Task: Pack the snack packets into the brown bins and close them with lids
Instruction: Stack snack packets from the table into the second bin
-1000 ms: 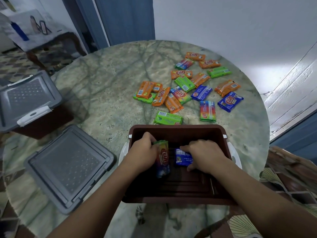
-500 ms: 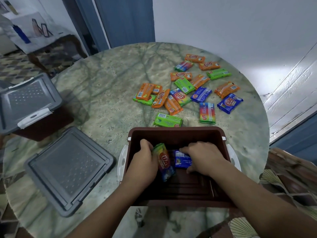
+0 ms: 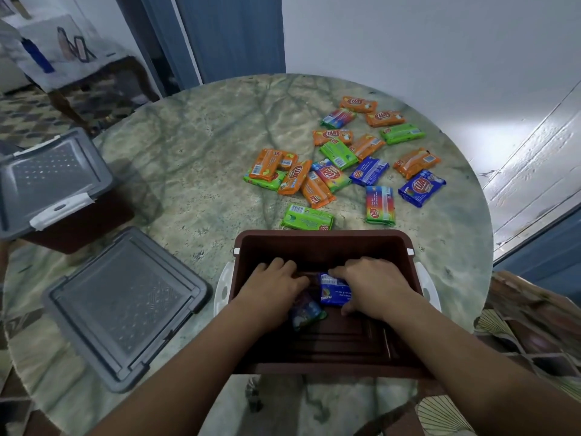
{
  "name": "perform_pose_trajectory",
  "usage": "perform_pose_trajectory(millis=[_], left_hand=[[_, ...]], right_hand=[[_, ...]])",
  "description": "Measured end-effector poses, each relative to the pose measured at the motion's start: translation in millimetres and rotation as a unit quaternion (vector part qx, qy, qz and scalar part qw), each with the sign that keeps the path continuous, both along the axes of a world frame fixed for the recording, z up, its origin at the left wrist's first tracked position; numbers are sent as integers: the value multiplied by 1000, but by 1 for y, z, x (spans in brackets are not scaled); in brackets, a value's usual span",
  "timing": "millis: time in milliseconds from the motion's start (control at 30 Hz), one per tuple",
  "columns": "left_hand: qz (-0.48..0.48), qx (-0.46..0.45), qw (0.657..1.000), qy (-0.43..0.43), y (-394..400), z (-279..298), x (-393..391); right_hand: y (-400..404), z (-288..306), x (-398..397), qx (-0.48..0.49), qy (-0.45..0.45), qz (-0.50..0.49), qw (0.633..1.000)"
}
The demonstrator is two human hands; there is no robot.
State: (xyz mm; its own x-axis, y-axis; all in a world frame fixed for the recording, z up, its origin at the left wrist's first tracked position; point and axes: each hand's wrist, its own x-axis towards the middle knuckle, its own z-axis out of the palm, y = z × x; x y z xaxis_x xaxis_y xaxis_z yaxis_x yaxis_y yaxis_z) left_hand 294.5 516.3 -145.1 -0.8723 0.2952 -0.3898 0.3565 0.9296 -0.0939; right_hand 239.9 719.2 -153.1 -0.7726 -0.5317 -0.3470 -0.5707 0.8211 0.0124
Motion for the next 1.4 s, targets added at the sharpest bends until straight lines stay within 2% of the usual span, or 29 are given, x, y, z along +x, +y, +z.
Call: perform_pose_trajectory(millis=[133,267,633,800,1033,1400], left_hand=[[85,3,996,12,3,-7,5],[123,37,991,30,5,-8,2],[117,67,990,48,9,-9,-6],[114,70,990,52,8,-9,-5],[112,75,989,56,6,-8,-4],[113,72,989,64,6,-8,-3]], right_hand=[[1,-1,-1,-1,5,-5,1000],[0,-1,0,-8,10,-24,1000],[-1,5,2,-33,-28,-25,999],[-1,11,5,-106,-13,-59,993],[0,7,-1,-121,-100,-94,983],[4,1,-6,-118,-15,-69,990]])
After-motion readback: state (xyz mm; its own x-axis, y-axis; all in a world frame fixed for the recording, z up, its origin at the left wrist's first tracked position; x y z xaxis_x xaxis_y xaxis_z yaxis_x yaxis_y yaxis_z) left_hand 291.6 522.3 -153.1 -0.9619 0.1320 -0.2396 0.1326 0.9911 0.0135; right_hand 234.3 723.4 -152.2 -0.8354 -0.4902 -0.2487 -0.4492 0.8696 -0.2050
